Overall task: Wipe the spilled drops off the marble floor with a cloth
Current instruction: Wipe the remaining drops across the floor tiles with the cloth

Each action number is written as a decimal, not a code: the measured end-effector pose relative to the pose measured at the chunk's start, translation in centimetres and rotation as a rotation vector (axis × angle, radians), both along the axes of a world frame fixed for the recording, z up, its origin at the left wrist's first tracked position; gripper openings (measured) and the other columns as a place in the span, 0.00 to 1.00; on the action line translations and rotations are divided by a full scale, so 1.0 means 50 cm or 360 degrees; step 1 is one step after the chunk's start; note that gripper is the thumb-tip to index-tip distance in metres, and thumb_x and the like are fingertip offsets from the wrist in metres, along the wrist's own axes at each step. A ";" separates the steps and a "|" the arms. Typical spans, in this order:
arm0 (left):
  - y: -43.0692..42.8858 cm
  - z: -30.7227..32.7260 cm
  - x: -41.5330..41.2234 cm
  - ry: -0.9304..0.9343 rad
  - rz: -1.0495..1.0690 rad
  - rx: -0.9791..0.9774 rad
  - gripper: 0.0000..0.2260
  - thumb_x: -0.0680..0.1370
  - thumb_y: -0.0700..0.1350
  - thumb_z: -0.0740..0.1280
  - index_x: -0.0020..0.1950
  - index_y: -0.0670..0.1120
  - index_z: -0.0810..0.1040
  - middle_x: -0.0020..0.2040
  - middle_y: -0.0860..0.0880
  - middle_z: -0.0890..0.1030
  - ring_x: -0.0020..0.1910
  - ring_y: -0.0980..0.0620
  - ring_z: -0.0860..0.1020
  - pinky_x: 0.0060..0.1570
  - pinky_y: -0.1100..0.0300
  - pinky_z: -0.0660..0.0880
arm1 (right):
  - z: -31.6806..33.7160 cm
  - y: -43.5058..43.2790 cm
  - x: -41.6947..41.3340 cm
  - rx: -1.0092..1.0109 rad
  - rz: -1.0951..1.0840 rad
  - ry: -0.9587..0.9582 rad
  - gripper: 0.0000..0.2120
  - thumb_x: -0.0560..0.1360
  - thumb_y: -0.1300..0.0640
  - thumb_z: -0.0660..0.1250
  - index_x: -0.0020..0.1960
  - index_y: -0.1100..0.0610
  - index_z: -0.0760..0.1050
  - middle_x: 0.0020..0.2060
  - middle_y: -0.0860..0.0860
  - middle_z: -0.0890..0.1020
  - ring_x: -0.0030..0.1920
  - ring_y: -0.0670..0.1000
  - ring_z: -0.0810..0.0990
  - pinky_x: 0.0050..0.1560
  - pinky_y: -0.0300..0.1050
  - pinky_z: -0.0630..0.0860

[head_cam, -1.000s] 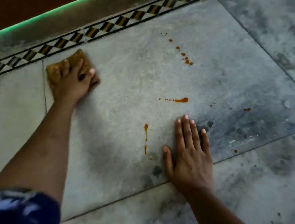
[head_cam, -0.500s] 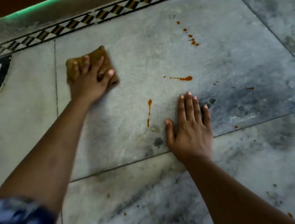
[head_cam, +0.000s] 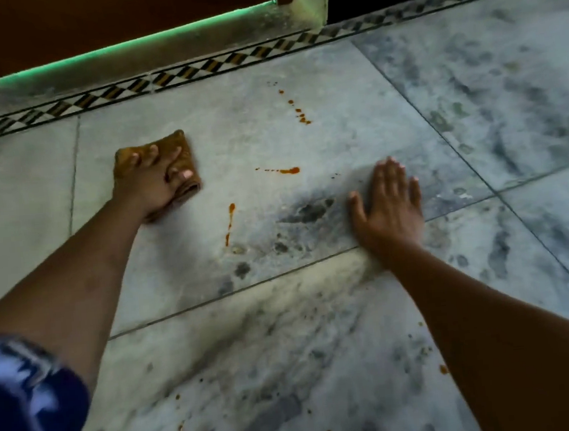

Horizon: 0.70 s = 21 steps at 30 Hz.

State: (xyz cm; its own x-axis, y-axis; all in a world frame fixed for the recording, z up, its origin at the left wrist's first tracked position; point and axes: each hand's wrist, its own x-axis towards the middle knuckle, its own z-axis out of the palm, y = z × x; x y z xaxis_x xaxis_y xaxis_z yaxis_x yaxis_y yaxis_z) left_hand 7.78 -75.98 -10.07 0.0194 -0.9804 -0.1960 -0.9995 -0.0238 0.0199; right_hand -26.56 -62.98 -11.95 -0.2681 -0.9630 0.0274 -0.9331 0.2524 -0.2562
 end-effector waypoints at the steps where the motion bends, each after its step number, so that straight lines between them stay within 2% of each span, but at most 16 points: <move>1: -0.029 0.000 -0.019 -0.0046 0.0005 0.0011 0.29 0.77 0.65 0.50 0.76 0.58 0.49 0.78 0.45 0.50 0.76 0.39 0.51 0.74 0.47 0.49 | -0.004 -0.006 -0.013 -0.0005 -0.0045 -0.0026 0.38 0.73 0.40 0.40 0.76 0.61 0.44 0.76 0.57 0.47 0.76 0.53 0.44 0.75 0.49 0.38; 4: -0.091 -0.004 -0.065 -0.0099 -0.0007 0.0039 0.29 0.78 0.65 0.48 0.77 0.58 0.49 0.78 0.45 0.50 0.76 0.39 0.51 0.74 0.46 0.49 | -0.006 -0.014 -0.008 -0.0021 -0.0067 -0.0027 0.37 0.74 0.41 0.43 0.76 0.62 0.45 0.76 0.58 0.48 0.76 0.53 0.45 0.74 0.49 0.37; 7: -0.094 -0.005 -0.115 -0.0016 0.0035 0.0017 0.27 0.79 0.63 0.49 0.77 0.58 0.50 0.78 0.47 0.49 0.76 0.41 0.48 0.73 0.44 0.47 | -0.009 -0.014 -0.007 -0.0049 -0.0102 -0.0002 0.37 0.74 0.42 0.44 0.76 0.61 0.46 0.76 0.58 0.48 0.76 0.53 0.45 0.74 0.50 0.36; 10: -0.032 -0.003 -0.164 0.0058 -0.0192 -0.0055 0.26 0.79 0.64 0.51 0.76 0.61 0.51 0.78 0.50 0.48 0.77 0.45 0.47 0.73 0.45 0.46 | -0.010 -0.014 -0.009 -0.0002 -0.0133 0.0002 0.36 0.74 0.41 0.44 0.77 0.59 0.45 0.76 0.57 0.47 0.76 0.54 0.44 0.74 0.52 0.37; 13: 0.003 0.004 -0.142 0.0110 -0.0437 -0.0031 0.31 0.72 0.70 0.48 0.74 0.64 0.52 0.78 0.54 0.49 0.77 0.49 0.47 0.71 0.44 0.49 | -0.007 -0.015 -0.004 0.0048 -0.0138 -0.0027 0.36 0.74 0.41 0.44 0.77 0.58 0.44 0.77 0.57 0.47 0.76 0.54 0.45 0.74 0.53 0.39; 16: -0.081 0.002 -0.129 0.0123 -0.0224 -0.0064 0.29 0.76 0.68 0.50 0.75 0.63 0.52 0.78 0.52 0.49 0.77 0.46 0.47 0.71 0.41 0.50 | -0.007 -0.018 -0.006 0.0079 -0.0129 -0.0043 0.36 0.74 0.41 0.44 0.77 0.57 0.43 0.77 0.56 0.46 0.76 0.54 0.44 0.74 0.53 0.38; 18: -0.173 0.002 -0.163 0.0205 0.0033 -0.0040 0.26 0.78 0.64 0.51 0.75 0.62 0.51 0.79 0.52 0.46 0.77 0.44 0.43 0.71 0.40 0.45 | -0.006 -0.015 -0.005 0.0081 -0.0129 -0.0038 0.35 0.74 0.41 0.44 0.77 0.56 0.44 0.77 0.56 0.47 0.76 0.54 0.44 0.74 0.53 0.38; 21: -0.290 0.000 -0.259 0.0327 0.0120 0.0002 0.28 0.78 0.65 0.51 0.76 0.61 0.50 0.79 0.50 0.44 0.76 0.42 0.41 0.73 0.41 0.41 | -0.007 -0.018 -0.005 0.0051 -0.0142 -0.0026 0.35 0.74 0.41 0.45 0.77 0.57 0.47 0.76 0.57 0.49 0.76 0.55 0.47 0.74 0.53 0.40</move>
State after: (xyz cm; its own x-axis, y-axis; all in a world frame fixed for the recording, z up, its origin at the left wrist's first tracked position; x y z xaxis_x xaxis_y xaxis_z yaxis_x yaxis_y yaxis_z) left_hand -5.15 -90.46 -10.08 0.0525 -0.9774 -0.2046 -0.9699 -0.0987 0.2228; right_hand -26.79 -63.86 -12.32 -0.3531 -0.9355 -0.0078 -0.9022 0.3427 -0.2617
